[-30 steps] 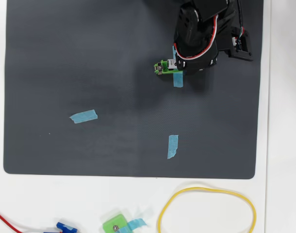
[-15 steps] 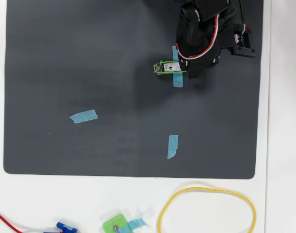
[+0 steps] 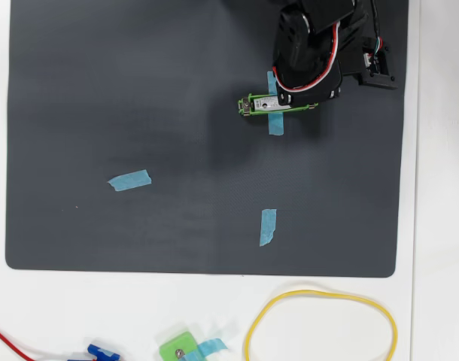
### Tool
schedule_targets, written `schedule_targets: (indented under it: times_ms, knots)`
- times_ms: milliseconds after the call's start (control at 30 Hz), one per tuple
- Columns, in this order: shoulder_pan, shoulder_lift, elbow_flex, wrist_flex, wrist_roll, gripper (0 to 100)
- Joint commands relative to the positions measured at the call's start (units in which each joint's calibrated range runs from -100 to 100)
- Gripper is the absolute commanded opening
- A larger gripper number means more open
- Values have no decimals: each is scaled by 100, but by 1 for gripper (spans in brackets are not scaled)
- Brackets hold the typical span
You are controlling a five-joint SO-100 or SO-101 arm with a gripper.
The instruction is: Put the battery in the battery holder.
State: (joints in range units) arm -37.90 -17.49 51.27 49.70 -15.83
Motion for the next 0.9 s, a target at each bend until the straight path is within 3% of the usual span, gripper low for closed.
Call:
schedule_targets:
  times_ms: [0, 733, 867]
  knots:
    - [121, -106, -26, -66, 29, 0]
    - [339, 516, -308, -31, 368, 0]
    - [225, -592, 688, -75, 368, 0]
